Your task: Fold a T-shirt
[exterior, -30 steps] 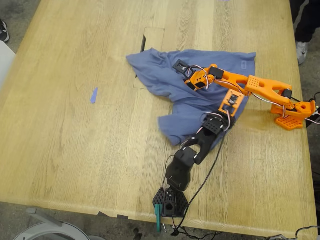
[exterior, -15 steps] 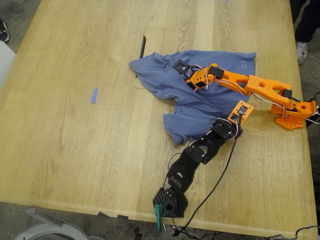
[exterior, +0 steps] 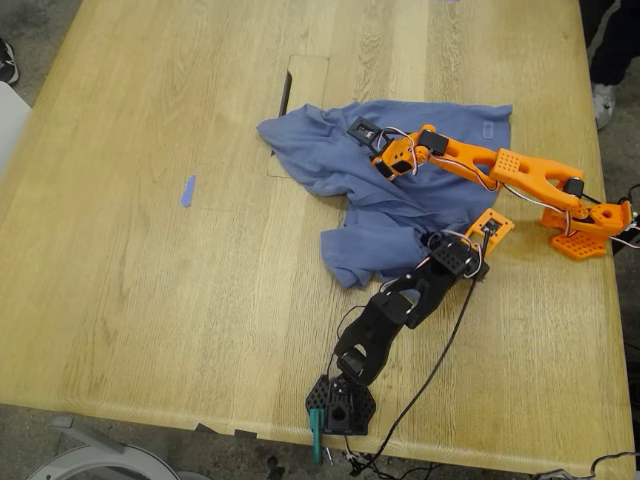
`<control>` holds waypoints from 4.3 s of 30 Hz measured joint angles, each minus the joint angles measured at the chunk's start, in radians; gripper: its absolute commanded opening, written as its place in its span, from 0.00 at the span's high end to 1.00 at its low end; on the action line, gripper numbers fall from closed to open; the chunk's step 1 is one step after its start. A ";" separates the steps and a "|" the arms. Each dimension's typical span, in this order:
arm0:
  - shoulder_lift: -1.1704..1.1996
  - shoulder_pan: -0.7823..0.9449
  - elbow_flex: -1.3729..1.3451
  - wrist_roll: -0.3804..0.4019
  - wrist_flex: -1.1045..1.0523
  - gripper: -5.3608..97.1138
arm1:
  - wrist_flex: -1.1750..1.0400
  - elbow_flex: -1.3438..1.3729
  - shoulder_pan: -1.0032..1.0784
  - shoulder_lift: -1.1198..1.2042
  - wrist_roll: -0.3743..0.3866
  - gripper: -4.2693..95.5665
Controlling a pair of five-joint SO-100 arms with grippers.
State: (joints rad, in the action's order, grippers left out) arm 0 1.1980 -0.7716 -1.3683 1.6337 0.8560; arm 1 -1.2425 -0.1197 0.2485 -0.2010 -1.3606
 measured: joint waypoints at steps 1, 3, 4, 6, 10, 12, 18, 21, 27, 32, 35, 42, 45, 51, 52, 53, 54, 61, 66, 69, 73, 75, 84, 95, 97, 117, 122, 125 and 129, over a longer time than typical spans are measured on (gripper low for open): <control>0.000 0.006 0.017 -0.006 0.012 0.31 | 0.000 0.000 0.000 0.000 0.000 0.96; 0.000 0.021 0.038 -0.023 0.023 0.31 | 0.000 0.000 0.000 0.000 0.000 0.96; -0.008 0.031 0.043 -0.029 0.018 0.31 | 0.000 0.000 0.000 0.000 0.000 0.96; -0.046 0.049 0.061 -0.041 0.003 0.31 | 0.000 0.000 0.000 0.000 0.000 0.96; -0.143 0.069 0.067 -0.055 -0.038 0.31 | -0.008 0.000 0.000 -0.006 0.000 0.96; -0.179 0.069 0.097 -0.055 -0.048 0.31 | -0.012 0.000 0.000 -0.009 0.000 0.96; -0.291 0.081 0.209 -0.057 -0.051 0.39 | -0.012 0.000 0.000 -0.015 0.000 0.96; -0.334 0.092 0.238 -0.057 -0.051 0.54 | -0.012 0.000 0.000 -0.021 0.000 0.96; -0.379 0.109 0.258 -0.034 -0.049 0.76 | -0.034 0.002 0.000 -0.038 0.000 0.96; -0.383 0.112 0.272 -0.014 -0.015 0.84 | -0.040 0.002 0.000 -0.044 0.000 0.96; -0.383 0.120 0.278 0.002 0.005 0.95 | -0.048 0.003 0.000 -0.049 0.000 0.96; -0.377 0.149 0.279 0.028 0.048 0.95 | -0.058 0.005 0.009 -0.083 0.000 0.96; -0.331 0.164 0.281 0.028 0.087 0.95 | -0.075 0.005 0.026 -0.101 0.002 0.96; -0.259 0.195 0.279 0.026 0.201 0.95 | -0.098 0.006 0.051 -0.123 0.005 0.96; -0.244 0.196 0.270 0.026 0.227 0.95 | -0.106 0.006 0.054 -0.127 0.005 0.96; -0.227 0.198 0.265 0.026 0.252 0.95 | -0.110 0.006 0.057 -0.132 0.005 0.96; -0.210 0.204 0.264 0.026 0.267 0.95 | -0.112 0.008 0.058 -0.138 0.005 0.96; -0.135 0.252 0.259 0.026 0.344 0.95 | -0.129 0.008 0.066 -0.187 0.006 0.96; -0.052 0.284 0.259 0.020 0.367 0.95 | -0.150 0.009 0.067 -0.281 0.006 0.96; -0.002 0.316 0.276 0.009 0.403 0.95 | -0.179 0.009 0.066 -0.350 0.006 0.96; 0.054 0.359 0.342 0.005 0.448 0.95 | -0.216 0.009 0.057 -0.442 -0.002 0.96; 0.083 0.374 0.376 0.005 0.466 0.95 | -0.225 0.009 0.048 -0.483 -0.002 0.96; 0.124 0.431 0.627 0.005 0.584 0.95 | -0.238 0.009 -0.015 -0.675 -0.008 0.96; 0.224 0.514 0.873 -0.005 0.607 0.95 | -0.219 0.009 -0.026 -0.868 -0.018 0.96; 0.229 0.525 0.908 -0.005 0.611 0.95 | -0.199 0.009 -0.026 -0.893 -0.020 0.96; 0.270 0.549 1.270 0.005 0.611 0.95 | 0.040 0.153 0.074 -1.177 -0.037 0.96; 0.270 0.495 1.331 0.006 0.580 0.95 | 0.098 0.186 0.077 -1.224 -0.040 0.96; 0.270 0.471 1.355 0.006 0.540 0.95 | 0.135 0.202 0.074 -1.255 -0.044 0.96; 0.278 0.443 1.379 0.006 0.523 0.95 | 0.143 0.242 0.048 -1.319 -0.046 0.96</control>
State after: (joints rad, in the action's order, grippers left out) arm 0 1.4757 -0.3283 0.0107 1.6398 1.3790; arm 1 -1.0999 0.1227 0.2961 -1.5202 -1.4067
